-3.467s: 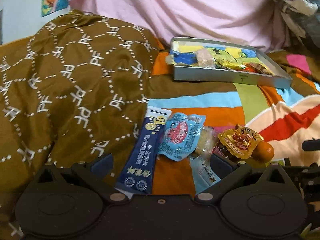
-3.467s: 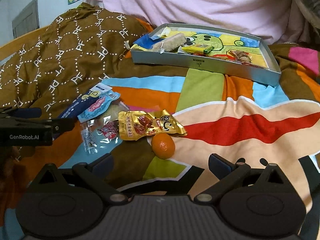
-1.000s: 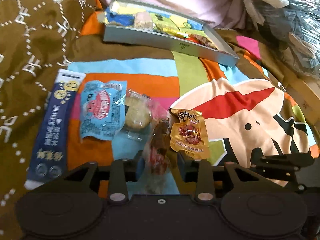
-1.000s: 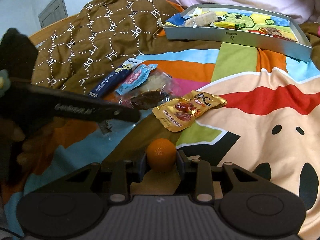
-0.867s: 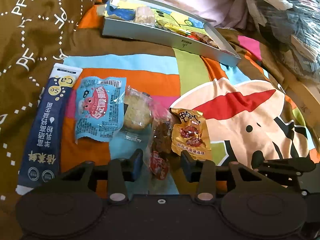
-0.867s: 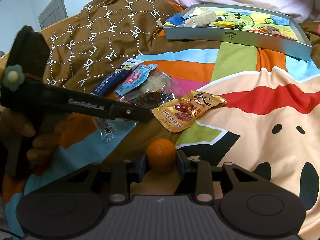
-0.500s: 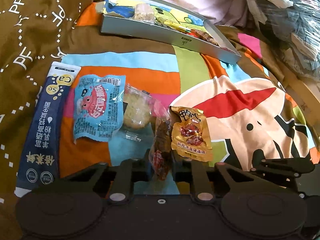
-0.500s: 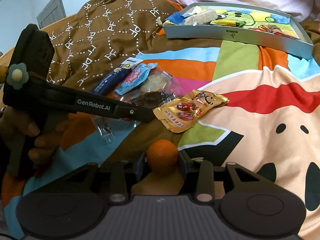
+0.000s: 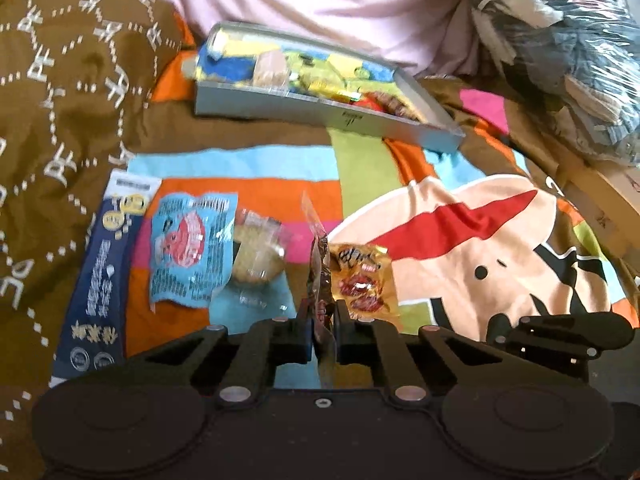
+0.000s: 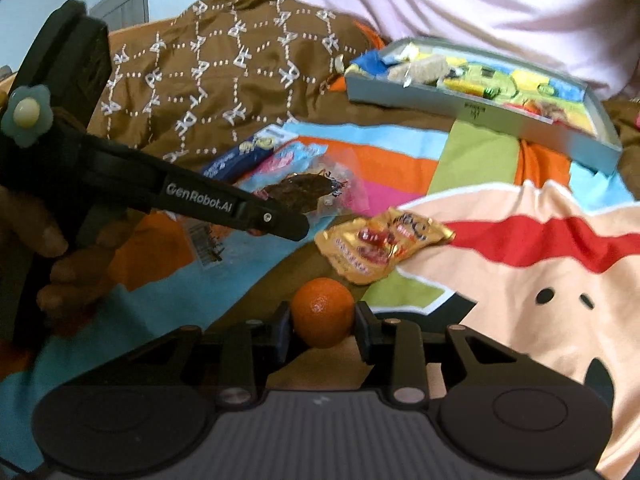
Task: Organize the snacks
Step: 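Carry the brown packet and mandarin over the grey tray with both grippers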
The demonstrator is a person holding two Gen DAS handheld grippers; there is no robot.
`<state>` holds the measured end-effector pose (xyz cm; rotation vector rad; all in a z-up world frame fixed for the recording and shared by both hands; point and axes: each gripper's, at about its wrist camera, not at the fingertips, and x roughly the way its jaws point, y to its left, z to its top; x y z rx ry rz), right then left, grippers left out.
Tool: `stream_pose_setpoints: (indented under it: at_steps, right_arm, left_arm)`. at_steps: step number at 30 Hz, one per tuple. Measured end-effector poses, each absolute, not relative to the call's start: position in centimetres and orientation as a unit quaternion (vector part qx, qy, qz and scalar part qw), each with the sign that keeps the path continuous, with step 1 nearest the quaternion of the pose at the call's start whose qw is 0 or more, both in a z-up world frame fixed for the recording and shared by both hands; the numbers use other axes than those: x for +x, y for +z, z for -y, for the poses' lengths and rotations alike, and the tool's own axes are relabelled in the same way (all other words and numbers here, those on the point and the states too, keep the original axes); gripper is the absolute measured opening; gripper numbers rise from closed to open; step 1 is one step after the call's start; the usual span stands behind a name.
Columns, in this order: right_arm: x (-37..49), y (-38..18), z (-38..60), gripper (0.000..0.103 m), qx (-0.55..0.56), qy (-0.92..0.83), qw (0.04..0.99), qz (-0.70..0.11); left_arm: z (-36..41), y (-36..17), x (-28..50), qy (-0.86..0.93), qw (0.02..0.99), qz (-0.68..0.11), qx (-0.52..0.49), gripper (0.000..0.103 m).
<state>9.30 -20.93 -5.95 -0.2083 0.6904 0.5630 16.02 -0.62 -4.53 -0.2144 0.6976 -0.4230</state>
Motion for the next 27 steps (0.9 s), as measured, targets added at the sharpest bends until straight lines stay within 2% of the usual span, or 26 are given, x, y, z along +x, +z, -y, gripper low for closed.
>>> stream_pose_setpoints:
  at_steps: [16,27]
  right_arm:
    - [11.4,-1.6,22.6,0.036,-0.076,0.249,0.928,-0.267]
    - [16.6,2.5,24.6,0.036,-0.117,0.227,0.94,-0.226]
  left_arm:
    - [0.8,0.4,16.0,-0.183,0.938,-0.279,-0.097,0.01]
    - [2.1,4.7,23.4,-0.171,0.947,-0.253,-0.099,0.01]
